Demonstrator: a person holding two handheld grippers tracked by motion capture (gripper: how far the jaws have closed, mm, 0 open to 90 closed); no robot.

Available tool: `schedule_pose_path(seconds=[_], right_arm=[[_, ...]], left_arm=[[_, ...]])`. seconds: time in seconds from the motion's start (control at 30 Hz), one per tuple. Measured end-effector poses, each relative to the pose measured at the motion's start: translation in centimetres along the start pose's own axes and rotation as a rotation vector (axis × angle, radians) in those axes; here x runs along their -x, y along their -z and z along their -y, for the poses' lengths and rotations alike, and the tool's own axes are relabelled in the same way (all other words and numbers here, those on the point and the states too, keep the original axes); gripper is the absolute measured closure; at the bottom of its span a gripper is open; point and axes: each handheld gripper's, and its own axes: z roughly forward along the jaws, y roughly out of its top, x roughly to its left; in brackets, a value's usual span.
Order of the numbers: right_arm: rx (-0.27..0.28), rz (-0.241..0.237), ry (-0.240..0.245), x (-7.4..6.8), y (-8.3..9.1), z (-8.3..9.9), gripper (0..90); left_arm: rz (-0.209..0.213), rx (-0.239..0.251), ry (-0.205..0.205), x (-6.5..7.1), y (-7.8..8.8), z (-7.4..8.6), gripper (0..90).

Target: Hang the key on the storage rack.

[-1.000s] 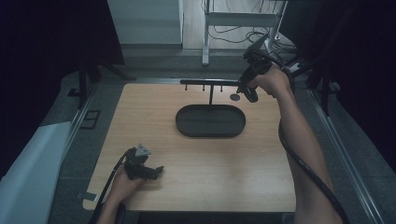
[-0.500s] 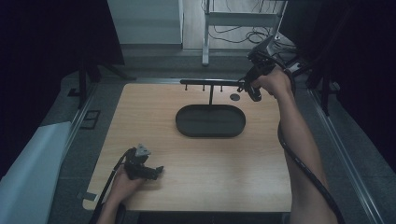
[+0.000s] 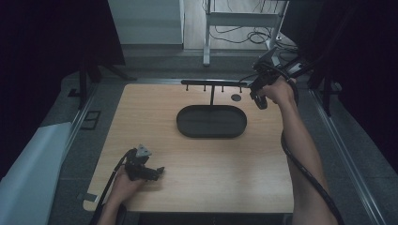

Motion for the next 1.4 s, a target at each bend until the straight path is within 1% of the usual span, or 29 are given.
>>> schedule_pose_path(seconds=[0.03, 0.13, 0.2, 0.33, 0.47, 0.5, 0.57, 0.63, 0.7, 0.97, 1.03, 1.1, 1.13, 1.2, 1.23, 1.27, 1.3, 1.33, 1.4], right_arm=[[-0.008, 0.010, 0.005, 0.1, -0.6, 0.2, 48.3], [-0.009, 0.011, 0.010, 0.1, -1.5, 0.4, 48.3], [-0.011, 0.012, 0.014, 0.0, -1.8, 0.5, 48.3], [-0.011, 0.015, 0.025, -0.4, -3.4, 0.7, 48.3], [-0.004, 0.034, 0.049, -1.0, -4.9, 0.9, 48.3], [-0.004, 0.034, 0.049, -1.0, -4.9, 0.9, 48.3], [0.004, 0.046, 0.059, -1.3, -5.4, 0.9, 48.2], [0.010, 0.048, 0.066, -1.5, -5.9, 1.0, 48.2], [0.018, 0.051, 0.083, -1.8, -6.5, 1.0, 48.2], [0.032, 0.046, 0.098, -2.0, -7.2, 1.1, 47.6], [0.033, 0.035, 0.105, -2.0, -7.3, 1.1, 47.2], [0.027, 0.025, 0.122, -2.0, -7.4, 1.2, 42.5], [0.027, 0.025, 0.122, -2.0, -7.4, 1.2, 42.5], [0.019, 0.009, 0.136, -2.0, -7.4, 1.4, 39.8], [0.022, 0.006, 0.142, -2.0, -7.5, 1.5, 36.9], [0.023, -0.009, 0.151, -1.9, -7.5, 1.6, 31.9], [0.023, -0.009, 0.151, -1.9, -7.5, 1.6, 31.9], [0.020, -0.012, 0.159, -2.0, -7.6, 1.8, 25.3], [0.017, -0.020, 0.168, -2.0, -7.6, 1.9, 23.7]], left_arm=[[0.000, -0.001, -0.001, 0.0, 0.0, 0.0, 0.0], [-0.001, 0.003, 0.001, 0.0, 0.0, 0.0, 0.0], [-0.001, 0.003, 0.001, 0.0, 0.0, 0.0, 0.0], [-0.001, 0.003, 0.001, 0.0, 0.0, 0.0, 0.0], [-0.002, 0.004, 0.001, 0.0, 0.0, 0.0, 0.0], [-0.002, 0.004, 0.001, 0.0, 0.0, 0.0, 0.0], [-0.003, 0.004, 0.001, 0.0, 0.0, 0.0, 0.0], [-0.003, 0.004, 0.002, 0.0, 0.0, 0.0, 0.0], [-0.003, 0.005, 0.001, 0.0, 0.0, 0.0, 0.0], [-0.004, 0.004, 0.000, 0.0, 0.0, 0.0, 0.0], [-0.004, 0.004, 0.000, 0.0, 0.0, 0.0, 0.0], [-0.003, 0.005, 0.001, 0.0, 0.0, 0.0, 0.0], [-0.003, 0.005, 0.004, 0.0, 0.0, 0.0, 0.0], [-0.003, 0.005, 0.001, 0.0, 0.0, 0.0, 0.0], [-0.003, 0.005, 0.001, 0.0, 0.0, 0.0, 0.0], [-0.004, 0.005, 0.000, 0.0, 0.0, 0.0, 0.0], [-0.003, 0.004, 0.000, 0.0, 0.0, 0.0, 0.0], [-0.003, 0.005, 0.001, 0.0, 0.0, 0.0, 0.0], [-0.003, 0.005, 0.001, 0.0, 0.0, 0.0, 0.0]])
